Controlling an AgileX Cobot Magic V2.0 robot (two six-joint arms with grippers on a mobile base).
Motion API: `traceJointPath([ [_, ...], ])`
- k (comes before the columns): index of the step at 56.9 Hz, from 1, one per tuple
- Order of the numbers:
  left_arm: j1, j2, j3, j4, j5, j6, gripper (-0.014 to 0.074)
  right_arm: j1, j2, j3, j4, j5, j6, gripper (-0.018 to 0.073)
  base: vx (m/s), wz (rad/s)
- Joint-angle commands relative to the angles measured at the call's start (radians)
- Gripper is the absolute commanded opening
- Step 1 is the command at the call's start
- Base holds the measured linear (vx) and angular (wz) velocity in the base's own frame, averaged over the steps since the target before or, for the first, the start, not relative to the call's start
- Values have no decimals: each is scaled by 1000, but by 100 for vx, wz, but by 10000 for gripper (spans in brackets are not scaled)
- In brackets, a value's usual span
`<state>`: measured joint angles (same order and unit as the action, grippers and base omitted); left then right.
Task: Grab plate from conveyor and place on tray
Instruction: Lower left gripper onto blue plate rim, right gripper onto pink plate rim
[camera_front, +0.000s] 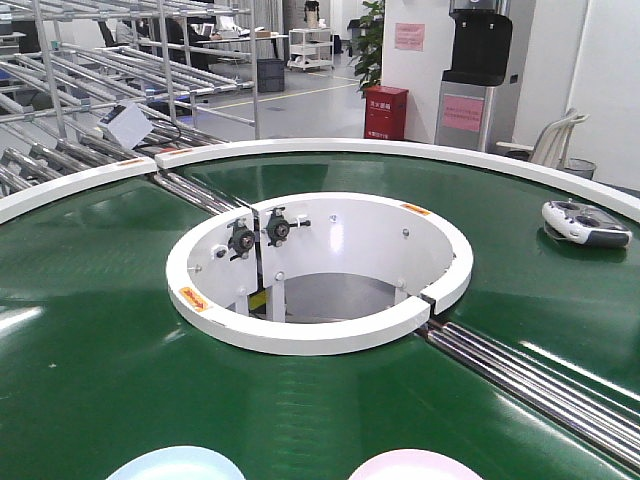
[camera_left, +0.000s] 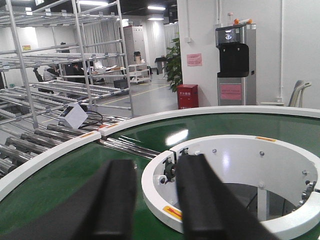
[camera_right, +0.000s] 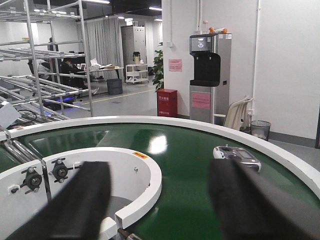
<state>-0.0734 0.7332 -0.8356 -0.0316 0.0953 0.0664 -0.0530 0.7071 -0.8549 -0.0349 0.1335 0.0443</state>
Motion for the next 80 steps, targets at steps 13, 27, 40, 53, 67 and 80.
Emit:
traceJointPath([
  [13,-7,-2,-39,-11,-35,-48,494,74,1,-37,12,-35,4,645,0,0],
  [27,-7,118,-100,-11,231,-139,492,176,275,-245,5,476,-7,589,0,0],
  [40,-7,395,-168,-11,499,-139,492,175,592,-359,53,649,-6,565,0,0],
  [53,-7,624,-168,-12,478,-139,492,175,794,-359,118,678,-6,552,0,0],
  [67,-7,800,-168,-46,449,-137,492,175,928,-359,127,687,-6,552,0,0],
  [80,-7,916,-168,-62,430,-128,480,186,1011,-359,123,674,-6,552,0,0],
])
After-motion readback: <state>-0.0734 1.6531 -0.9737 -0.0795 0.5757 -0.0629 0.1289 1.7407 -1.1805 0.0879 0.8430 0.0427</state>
